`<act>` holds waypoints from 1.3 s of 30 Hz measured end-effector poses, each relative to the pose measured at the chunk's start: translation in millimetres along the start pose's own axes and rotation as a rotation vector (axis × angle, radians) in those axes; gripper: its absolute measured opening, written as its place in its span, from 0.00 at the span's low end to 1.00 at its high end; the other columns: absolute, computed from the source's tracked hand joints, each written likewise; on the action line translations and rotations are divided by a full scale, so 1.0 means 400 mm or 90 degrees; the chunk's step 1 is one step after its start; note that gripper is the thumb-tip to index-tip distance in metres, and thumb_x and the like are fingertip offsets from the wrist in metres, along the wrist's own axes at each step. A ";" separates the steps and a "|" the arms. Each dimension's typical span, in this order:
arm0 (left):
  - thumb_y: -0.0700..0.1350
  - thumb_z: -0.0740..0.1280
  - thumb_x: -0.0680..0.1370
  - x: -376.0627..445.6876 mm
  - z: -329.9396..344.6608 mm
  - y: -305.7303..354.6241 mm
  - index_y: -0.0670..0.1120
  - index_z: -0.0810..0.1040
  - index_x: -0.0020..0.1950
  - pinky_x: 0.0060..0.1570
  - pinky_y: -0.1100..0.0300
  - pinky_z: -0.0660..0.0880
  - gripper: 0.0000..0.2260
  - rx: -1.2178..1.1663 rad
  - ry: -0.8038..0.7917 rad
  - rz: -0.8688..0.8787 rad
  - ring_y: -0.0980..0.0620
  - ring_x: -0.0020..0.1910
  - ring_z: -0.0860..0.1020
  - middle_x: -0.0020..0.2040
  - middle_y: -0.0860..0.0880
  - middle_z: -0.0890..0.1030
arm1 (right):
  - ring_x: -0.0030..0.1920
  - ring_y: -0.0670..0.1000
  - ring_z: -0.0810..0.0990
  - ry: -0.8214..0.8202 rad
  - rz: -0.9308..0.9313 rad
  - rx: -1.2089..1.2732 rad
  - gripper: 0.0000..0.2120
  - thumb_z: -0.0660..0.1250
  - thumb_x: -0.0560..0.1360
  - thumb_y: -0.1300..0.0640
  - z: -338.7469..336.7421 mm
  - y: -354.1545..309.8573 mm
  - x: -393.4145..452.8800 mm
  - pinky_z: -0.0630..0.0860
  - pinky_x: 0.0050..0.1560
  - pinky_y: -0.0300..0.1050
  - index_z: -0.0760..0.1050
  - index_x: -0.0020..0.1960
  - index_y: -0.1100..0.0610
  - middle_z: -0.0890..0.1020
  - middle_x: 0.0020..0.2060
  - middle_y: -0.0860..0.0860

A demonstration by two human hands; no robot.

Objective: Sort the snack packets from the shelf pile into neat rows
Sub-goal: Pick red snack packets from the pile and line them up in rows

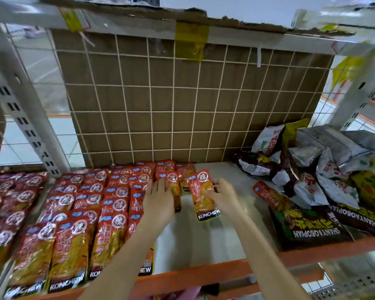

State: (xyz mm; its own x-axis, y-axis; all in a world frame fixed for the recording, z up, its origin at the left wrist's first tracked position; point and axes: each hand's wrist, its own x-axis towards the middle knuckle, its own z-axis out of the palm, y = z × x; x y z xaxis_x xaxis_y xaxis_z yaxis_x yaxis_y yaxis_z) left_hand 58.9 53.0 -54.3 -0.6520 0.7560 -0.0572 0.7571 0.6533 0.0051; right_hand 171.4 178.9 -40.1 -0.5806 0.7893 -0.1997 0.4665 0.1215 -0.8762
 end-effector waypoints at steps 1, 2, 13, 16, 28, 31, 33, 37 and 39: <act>0.44 0.58 0.80 -0.002 -0.002 -0.002 0.38 0.52 0.76 0.73 0.48 0.39 0.27 0.022 0.008 0.002 0.43 0.76 0.53 0.76 0.40 0.53 | 0.36 0.48 0.77 -0.011 0.004 0.021 0.13 0.68 0.74 0.65 0.018 -0.007 -0.003 0.74 0.31 0.34 0.66 0.39 0.52 0.78 0.39 0.51; 0.44 0.57 0.80 -0.004 -0.005 -0.002 0.37 0.52 0.76 0.73 0.48 0.39 0.27 0.036 0.016 0.002 0.43 0.75 0.54 0.76 0.39 0.55 | 0.39 0.49 0.79 -0.020 0.009 0.037 0.13 0.68 0.74 0.65 0.036 -0.010 -0.004 0.77 0.36 0.40 0.67 0.40 0.52 0.79 0.42 0.52; 0.46 0.58 0.81 -0.053 0.019 -0.088 0.40 0.62 0.74 0.73 0.48 0.47 0.23 -0.111 0.149 0.022 0.42 0.75 0.54 0.75 0.40 0.59 | 0.48 0.48 0.76 -0.058 -0.050 -0.072 0.15 0.68 0.75 0.61 0.147 -0.005 -0.033 0.73 0.44 0.37 0.70 0.60 0.56 0.78 0.51 0.49; 0.54 0.52 0.82 -0.076 0.034 -0.099 0.43 0.56 0.76 0.73 0.50 0.45 0.25 -0.135 0.097 -0.008 0.43 0.76 0.51 0.77 0.42 0.55 | 0.51 0.48 0.76 -0.050 -0.087 -0.136 0.15 0.69 0.75 0.58 0.169 -0.002 -0.043 0.69 0.42 0.31 0.71 0.60 0.58 0.77 0.52 0.51; 0.54 0.59 0.80 -0.106 0.049 -0.075 0.50 0.38 0.77 0.71 0.52 0.35 0.36 -0.097 0.035 0.017 0.46 0.76 0.38 0.78 0.46 0.40 | 0.54 0.50 0.77 -0.065 -0.144 -0.240 0.15 0.67 0.76 0.58 0.190 -0.006 -0.031 0.68 0.47 0.34 0.73 0.62 0.58 0.78 0.55 0.54; 0.50 0.61 0.79 -0.103 0.043 -0.069 0.49 0.38 0.77 0.72 0.51 0.36 0.36 -0.077 0.028 0.012 0.45 0.76 0.39 0.78 0.45 0.40 | 0.53 0.50 0.77 -0.063 -0.155 -0.244 0.15 0.66 0.76 0.59 0.188 -0.010 -0.029 0.69 0.47 0.34 0.73 0.62 0.58 0.79 0.55 0.53; 0.50 0.62 0.79 -0.100 0.041 -0.068 0.49 0.39 0.77 0.72 0.50 0.37 0.36 -0.079 0.022 0.013 0.45 0.76 0.39 0.78 0.45 0.41 | 0.50 0.49 0.77 -0.071 -0.170 -0.243 0.14 0.66 0.76 0.59 0.184 -0.015 -0.030 0.69 0.46 0.34 0.73 0.61 0.59 0.79 0.53 0.53; 0.55 0.61 0.79 -0.094 0.046 -0.074 0.50 0.42 0.77 0.73 0.51 0.38 0.35 -0.100 0.025 0.021 0.46 0.76 0.41 0.78 0.46 0.44 | 0.44 0.46 0.75 -0.018 -0.182 -0.215 0.10 0.66 0.77 0.58 0.160 -0.029 -0.003 0.73 0.46 0.38 0.77 0.57 0.59 0.77 0.44 0.49; 0.57 0.59 0.79 -0.091 0.042 -0.076 0.50 0.44 0.77 0.73 0.50 0.40 0.34 -0.115 0.019 0.023 0.46 0.76 0.41 0.78 0.47 0.44 | 0.46 0.48 0.76 0.037 -0.180 -0.214 0.10 0.65 0.78 0.58 0.145 -0.036 0.036 0.72 0.47 0.39 0.76 0.58 0.58 0.80 0.48 0.52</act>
State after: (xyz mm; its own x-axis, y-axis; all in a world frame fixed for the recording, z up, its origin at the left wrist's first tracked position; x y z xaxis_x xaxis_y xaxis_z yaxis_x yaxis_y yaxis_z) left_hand 60.5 4.8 -69.2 -0.6279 0.7779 -0.0243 0.7617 0.6206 0.1864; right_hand 117.6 153.6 -56.0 -0.6825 0.7284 0.0607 0.4918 0.5191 -0.6990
